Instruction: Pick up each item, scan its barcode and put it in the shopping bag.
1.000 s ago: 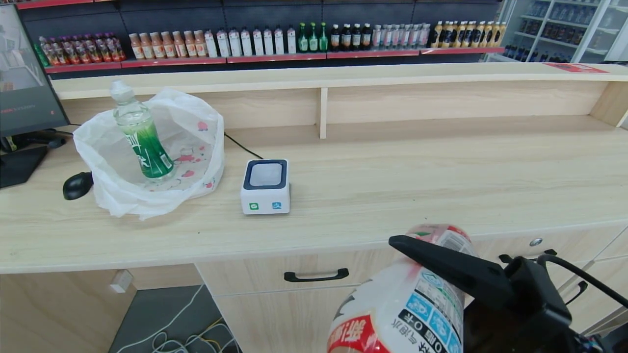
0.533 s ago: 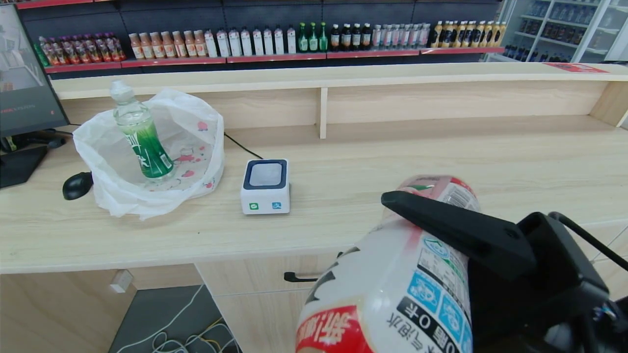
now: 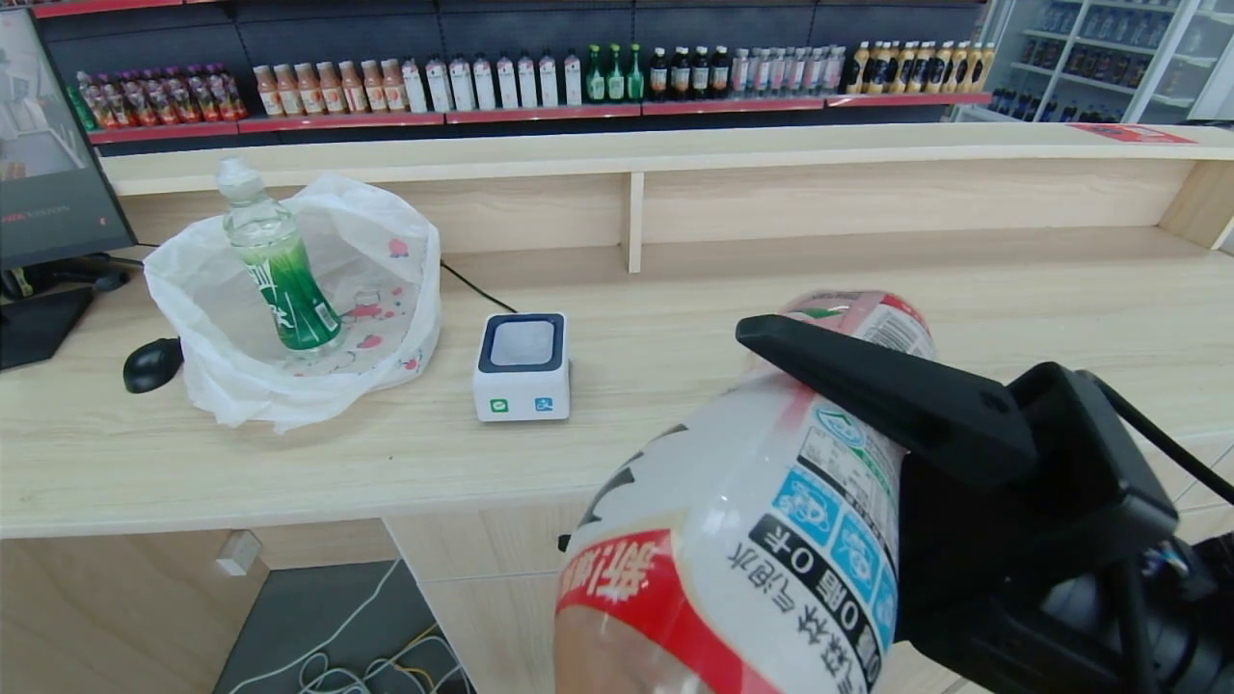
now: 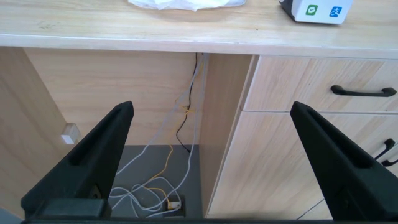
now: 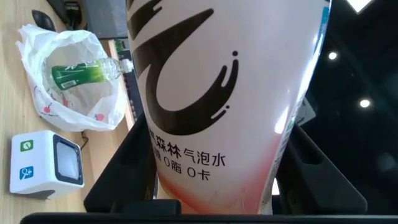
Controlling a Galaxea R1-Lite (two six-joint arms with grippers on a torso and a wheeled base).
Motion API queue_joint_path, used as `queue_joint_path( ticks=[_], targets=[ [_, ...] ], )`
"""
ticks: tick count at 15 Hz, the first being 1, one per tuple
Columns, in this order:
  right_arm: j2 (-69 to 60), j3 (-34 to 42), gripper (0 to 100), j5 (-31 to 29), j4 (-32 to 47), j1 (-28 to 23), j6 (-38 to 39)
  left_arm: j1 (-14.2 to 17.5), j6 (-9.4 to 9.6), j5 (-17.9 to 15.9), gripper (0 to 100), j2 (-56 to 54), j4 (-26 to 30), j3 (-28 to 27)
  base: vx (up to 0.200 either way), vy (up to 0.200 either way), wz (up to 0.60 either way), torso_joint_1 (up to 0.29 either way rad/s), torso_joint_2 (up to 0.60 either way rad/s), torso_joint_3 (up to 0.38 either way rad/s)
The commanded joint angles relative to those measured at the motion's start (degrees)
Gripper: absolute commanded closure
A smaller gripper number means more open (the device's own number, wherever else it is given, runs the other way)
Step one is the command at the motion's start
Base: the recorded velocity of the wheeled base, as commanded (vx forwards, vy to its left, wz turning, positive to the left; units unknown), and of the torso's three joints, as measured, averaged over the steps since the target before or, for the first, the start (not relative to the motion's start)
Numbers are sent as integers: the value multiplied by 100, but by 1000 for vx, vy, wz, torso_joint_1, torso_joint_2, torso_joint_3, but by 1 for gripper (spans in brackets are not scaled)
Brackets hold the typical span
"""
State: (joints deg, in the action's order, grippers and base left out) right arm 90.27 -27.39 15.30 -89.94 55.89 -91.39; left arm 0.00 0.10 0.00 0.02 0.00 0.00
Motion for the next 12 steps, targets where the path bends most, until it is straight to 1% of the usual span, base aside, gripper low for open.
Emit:
queue_joint_path(
  ticks=[1,2,5,12],
  targets=[
    [52,-21,100,26,-6,9,-63,0,-1,0,0,-2,0,0,0,0,0,0,0,0],
    [78,-64,100,87,-6,9,-230,0,-1,0,0,-2,0,0,0,0,0,0,0,0],
    [201,-214,100,237,-6,9,-309,0,-1,0,0,-2,0,0,0,0,0,0,0,0],
    [201,-170,100,254,-6,0,-283,0,-1,0,0,-2,0,0,0,0,0,0,0,0]
  ],
)
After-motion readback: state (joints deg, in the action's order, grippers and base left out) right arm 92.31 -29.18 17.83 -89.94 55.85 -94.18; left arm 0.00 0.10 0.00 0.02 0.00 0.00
